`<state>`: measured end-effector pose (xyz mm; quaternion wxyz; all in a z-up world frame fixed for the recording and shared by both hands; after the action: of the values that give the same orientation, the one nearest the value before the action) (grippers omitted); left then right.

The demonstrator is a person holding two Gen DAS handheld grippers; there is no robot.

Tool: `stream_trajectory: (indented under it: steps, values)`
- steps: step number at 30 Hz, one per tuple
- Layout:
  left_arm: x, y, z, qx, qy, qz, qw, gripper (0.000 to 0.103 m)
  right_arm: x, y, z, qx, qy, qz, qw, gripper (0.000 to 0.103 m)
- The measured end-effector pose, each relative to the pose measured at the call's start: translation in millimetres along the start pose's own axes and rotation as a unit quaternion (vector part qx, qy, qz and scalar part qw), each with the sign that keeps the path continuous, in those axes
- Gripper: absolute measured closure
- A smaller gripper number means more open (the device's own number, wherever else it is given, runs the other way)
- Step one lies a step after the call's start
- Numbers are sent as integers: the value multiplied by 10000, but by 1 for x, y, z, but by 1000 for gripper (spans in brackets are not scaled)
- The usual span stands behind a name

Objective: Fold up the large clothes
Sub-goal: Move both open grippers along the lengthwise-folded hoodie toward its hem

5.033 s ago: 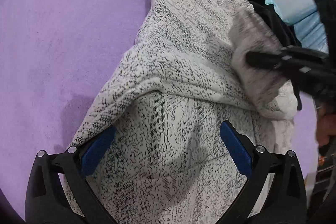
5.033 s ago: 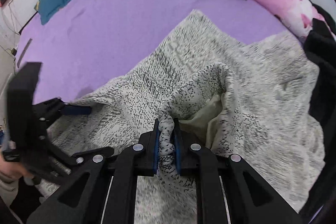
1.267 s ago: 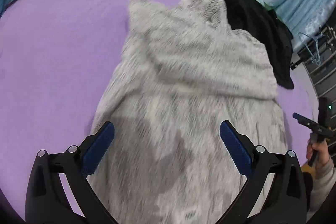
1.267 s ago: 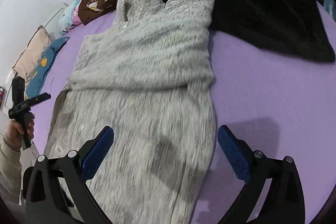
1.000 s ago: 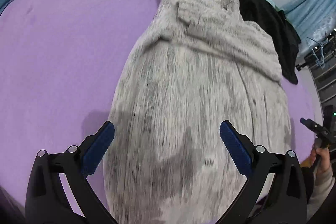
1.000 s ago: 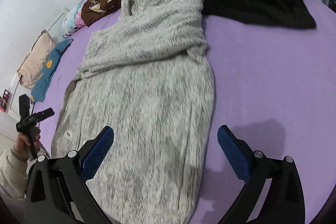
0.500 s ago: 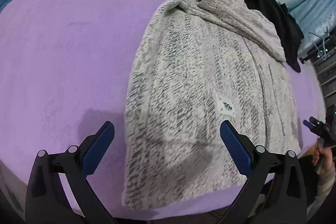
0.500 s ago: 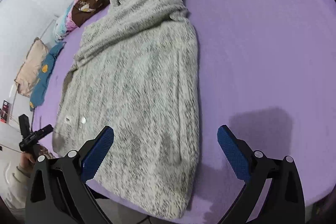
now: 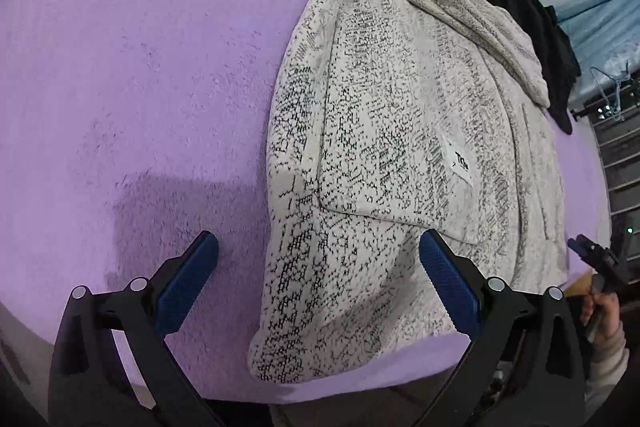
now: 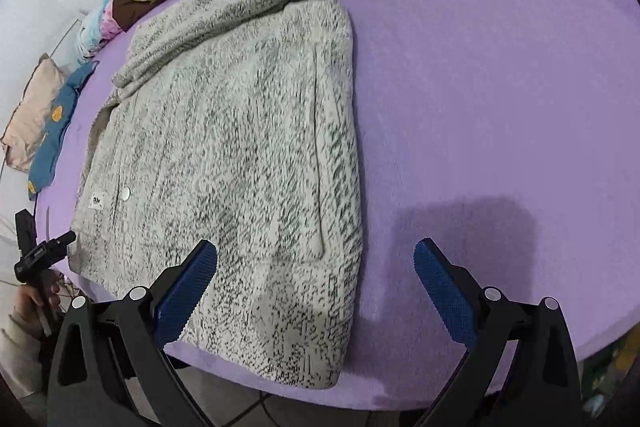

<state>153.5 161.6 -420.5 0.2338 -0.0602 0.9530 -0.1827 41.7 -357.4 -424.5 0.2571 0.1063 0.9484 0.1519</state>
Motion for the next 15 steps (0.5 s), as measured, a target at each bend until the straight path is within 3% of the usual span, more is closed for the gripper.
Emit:
stream_trajectory:
  steps: [7,15]
  values:
    - [0,1,7,137,46,-96,9998,6,19,7,16,7,344,-7,9994,6]
    - [6,-13,15,188,261,253,9992,6,32,24,26,39,501,-157,9986,5]
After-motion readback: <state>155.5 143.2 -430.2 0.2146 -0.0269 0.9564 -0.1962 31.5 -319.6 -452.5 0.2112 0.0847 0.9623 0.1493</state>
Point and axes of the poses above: each gripper's, at about its wrist camera, not at the fingertips, and z roughly the way its jaws point, y to its left, x to its underside, the point moved 6 cm from there along z, roughly the way its jaws point, and after that the axes turned 10 degrees about -y, right-handed, at the moved point
